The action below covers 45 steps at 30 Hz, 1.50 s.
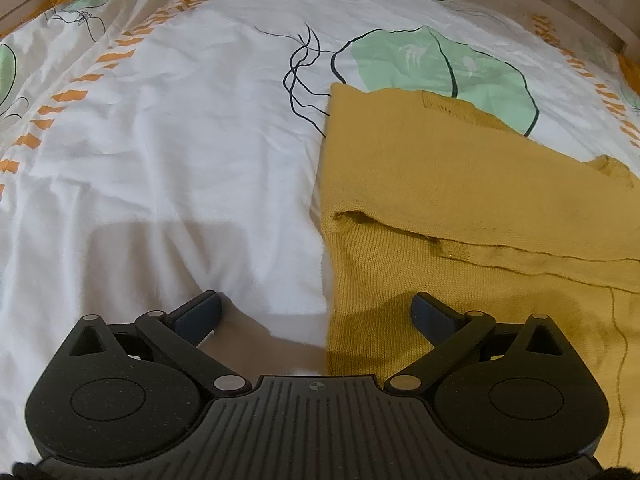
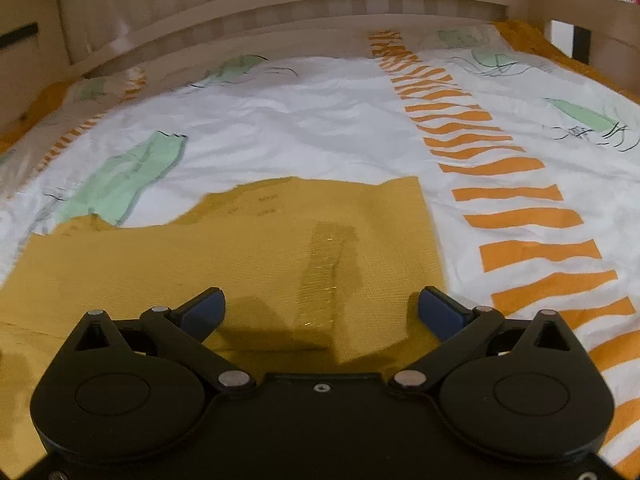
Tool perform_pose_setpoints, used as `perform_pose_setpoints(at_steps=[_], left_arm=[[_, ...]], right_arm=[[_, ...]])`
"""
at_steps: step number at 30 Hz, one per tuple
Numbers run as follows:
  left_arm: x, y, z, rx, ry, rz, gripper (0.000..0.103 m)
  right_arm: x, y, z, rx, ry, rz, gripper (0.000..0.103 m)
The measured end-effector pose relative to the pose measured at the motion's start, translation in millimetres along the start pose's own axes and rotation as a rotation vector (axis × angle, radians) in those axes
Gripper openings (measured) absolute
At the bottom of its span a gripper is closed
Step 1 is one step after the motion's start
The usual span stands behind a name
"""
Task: Fold small clothes
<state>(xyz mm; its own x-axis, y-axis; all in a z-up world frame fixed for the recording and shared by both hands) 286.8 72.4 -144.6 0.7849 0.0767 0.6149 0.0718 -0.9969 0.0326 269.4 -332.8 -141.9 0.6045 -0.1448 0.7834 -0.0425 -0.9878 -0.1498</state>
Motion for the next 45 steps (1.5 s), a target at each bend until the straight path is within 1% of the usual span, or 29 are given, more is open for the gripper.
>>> perform_pose_setpoints(at_steps=[2,5,7,10,16,22,26,28,32,37,42,45], left_arm=[[-0.2,0.6,0.2,0.001,0.001,0.002,0.103],[-0.6,0.6,0.3,0.001,0.003,0.004,0.103],[-0.9,0.1,0.4,0.001,0.005,0.005,0.103],[-1.0,0.6,0.4,0.002,0.008,0.007,0.103],[-0.6,0.4,0.6,0.0,0.01,0.011,0.103],[-0.6,-0.3,-1.6,-0.01,0.01,0.014,0.102],[0.5,-2.9,-6.8,-0.032,0.014,0.01,0.101],[-1.6,-5.6,-15.1,-0.038,0.041,0.005,0.1],[-11.1,-13.1,-43.4,-0.016,0.095,-0.005,0.1],[-31.7,-17.4,-89.4,0.022,0.151,0.049,0.1],[-66.6,-26.2,-125.3,0.01,0.125,0.036,0.1],[-83.3,-30.3,-141.6,0.001,0.113,0.041,0.1]], right_arm=[[1.1,-0.9,-12.5,0.025,0.009,0.022,0.103],[1.4,-2.6,-36.5,0.036,0.052,0.04,0.103],[-2.4,-3.1,-54.2,0.04,0.065,0.059,0.103],[-14.1,-3.8,-75.5,0.041,0.047,0.088,0.103],[-45.2,-5.4,-108.2,0.049,-0.02,0.146,0.103],[-63.5,-10.7,-137.9,0.039,-0.049,0.155,0.103],[-72.8,-14.0,-156.3,0.045,-0.051,0.17,0.103],[-76.2,-17.0,-164.5,0.054,-0.048,0.172,0.103],[-84.7,-23.9,-180.9,0.078,-0.046,0.168,0.103],[-95.8,-27.9,-199.5,0.114,-0.051,0.175,0.103],[-105.1,-25.0,-215.6,0.126,-0.064,0.199,0.103],[-107.3,-21.2,-225.6,0.129,-0.056,0.216,0.103]])
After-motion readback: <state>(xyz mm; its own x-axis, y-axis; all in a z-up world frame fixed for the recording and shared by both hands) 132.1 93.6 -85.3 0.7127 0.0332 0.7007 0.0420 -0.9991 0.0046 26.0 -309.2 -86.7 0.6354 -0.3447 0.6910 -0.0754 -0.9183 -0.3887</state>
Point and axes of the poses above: each gripper's, at about its wrist camera, not at the fingertips, and z roughly the way its jaws point, y to its right, x to its top, the point moved 4 cm from there along z, roughly the way its jaws point, and after that the axes turned 6 degrees about y, right-handed, at the moved point
